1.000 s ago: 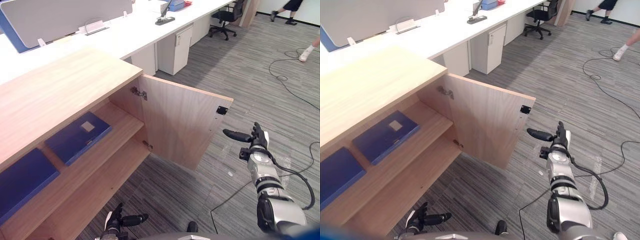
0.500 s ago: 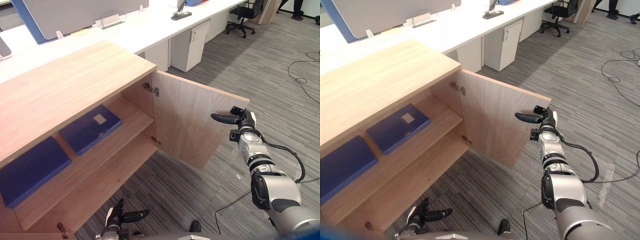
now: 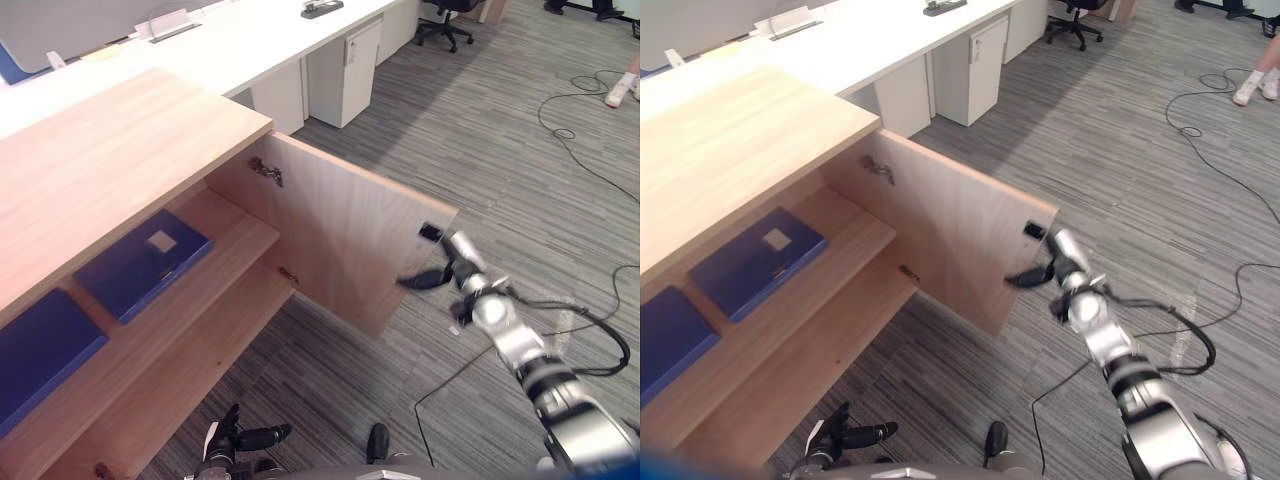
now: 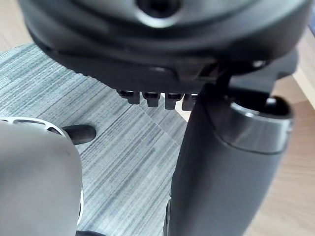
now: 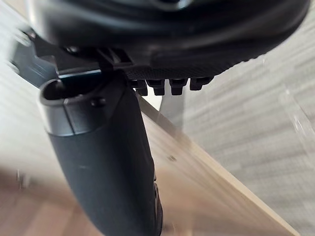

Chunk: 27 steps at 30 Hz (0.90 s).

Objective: Walk over to the cabinet, pick up the folder, carry it to the office cabinet, place the folder inside the office cabinet, then close the office cabinet door

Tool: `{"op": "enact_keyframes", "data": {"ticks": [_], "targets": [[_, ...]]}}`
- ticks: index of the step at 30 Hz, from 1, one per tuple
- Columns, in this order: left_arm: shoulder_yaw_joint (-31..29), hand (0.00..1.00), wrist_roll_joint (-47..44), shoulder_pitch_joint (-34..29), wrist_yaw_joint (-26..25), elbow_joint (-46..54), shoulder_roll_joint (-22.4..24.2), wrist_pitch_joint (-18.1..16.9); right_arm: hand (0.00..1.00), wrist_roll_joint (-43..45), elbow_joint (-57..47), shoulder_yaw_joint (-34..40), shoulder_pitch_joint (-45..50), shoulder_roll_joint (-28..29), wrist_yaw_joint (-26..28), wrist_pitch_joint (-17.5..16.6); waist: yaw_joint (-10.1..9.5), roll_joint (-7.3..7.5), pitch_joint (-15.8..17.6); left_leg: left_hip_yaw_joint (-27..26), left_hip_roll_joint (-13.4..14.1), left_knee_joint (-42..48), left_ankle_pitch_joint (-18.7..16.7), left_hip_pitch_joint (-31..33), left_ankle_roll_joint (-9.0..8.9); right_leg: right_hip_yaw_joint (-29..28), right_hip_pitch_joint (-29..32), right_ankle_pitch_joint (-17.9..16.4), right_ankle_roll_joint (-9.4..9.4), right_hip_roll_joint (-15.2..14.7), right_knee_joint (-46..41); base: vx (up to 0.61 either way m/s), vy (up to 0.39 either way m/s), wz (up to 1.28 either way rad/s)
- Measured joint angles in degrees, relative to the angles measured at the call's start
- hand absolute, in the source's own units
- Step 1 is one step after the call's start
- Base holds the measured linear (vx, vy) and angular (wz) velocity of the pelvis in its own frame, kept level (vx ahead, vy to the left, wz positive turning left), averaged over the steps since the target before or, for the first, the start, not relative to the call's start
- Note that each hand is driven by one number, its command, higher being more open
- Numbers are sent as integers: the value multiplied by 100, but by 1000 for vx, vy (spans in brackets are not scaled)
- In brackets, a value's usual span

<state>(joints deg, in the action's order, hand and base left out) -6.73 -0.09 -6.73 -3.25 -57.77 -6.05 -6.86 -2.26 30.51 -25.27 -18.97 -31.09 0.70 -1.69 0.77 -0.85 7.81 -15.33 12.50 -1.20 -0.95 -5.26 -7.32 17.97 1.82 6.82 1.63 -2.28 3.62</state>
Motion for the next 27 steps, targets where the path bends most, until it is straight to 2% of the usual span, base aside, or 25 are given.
{"op": "enact_keyframes", "data": {"ticks": [2, 4, 7, 13, 20, 25, 27], "targets": [[-131, 100, 254, 104, 10, -138, 6, 2, 100, -7, -362, -754, 579, 96, 636, -64, -36, 1, -1, 16, 134, 0, 12, 7, -60, 30, -1, -70, -70, 130, -10, 41, -101, 1], [-203, 100, 325, 133, 6, -214, -2, 1, 100, -127, -619, -1109, 983, 316, 1105, -238, -42, 5, -9, 24, 197, 0, 18, 10, -88, 50, -2, -109, -102, 198, -19, 45, -67, 3], [-325, 100, 479, 145, -11, -241, 31, 4, 100, -175, -750, -1202, 1493, 942, 1447, -443, -48, -8, -26, 38, 216, -1, 24, 20, -97, 67, -2, -124, -114, 215, -19, 38, -25, 3], [-382, 100, 512, 70, -146, -331, -6, 4, 100, -275, -770, -697, 2048, 1512, 1169, -494, -74, 76, -278, 55, 112, -17, 24, 28, -97, 66, -12, -75, -48, 112, 23, -3, 23, 2], [-401, 100, 528, 29, -182, -344, -24, 4, 100, -720, -545, -406, 2248, 1561, 987, -460, -68, 115, -344, 90, 49, -16, 23, 9, -93, 75, -87, -2, 10, 62, 123, -38, 19, 2], [-548, 100, 509, 73, -181, -439, 36, 24, 100, -900, 443, -266, 2209, 1947, 948, -359, -105, 70, -369, 212, 9, -16, 19, 38, -78, 196, -123, -2, 13, 1, 121, -1, 13, 10], [-564, 100, 500, 109, -180, -436, 147, 69, 100, -896, 1042, -77, 2200, 2047, 914, -340, -135, -4, -313, 414, -67, 61, -35, 48, 34, 382, -146, -196, 122, -189, -177, 15, 103, 57]]}}
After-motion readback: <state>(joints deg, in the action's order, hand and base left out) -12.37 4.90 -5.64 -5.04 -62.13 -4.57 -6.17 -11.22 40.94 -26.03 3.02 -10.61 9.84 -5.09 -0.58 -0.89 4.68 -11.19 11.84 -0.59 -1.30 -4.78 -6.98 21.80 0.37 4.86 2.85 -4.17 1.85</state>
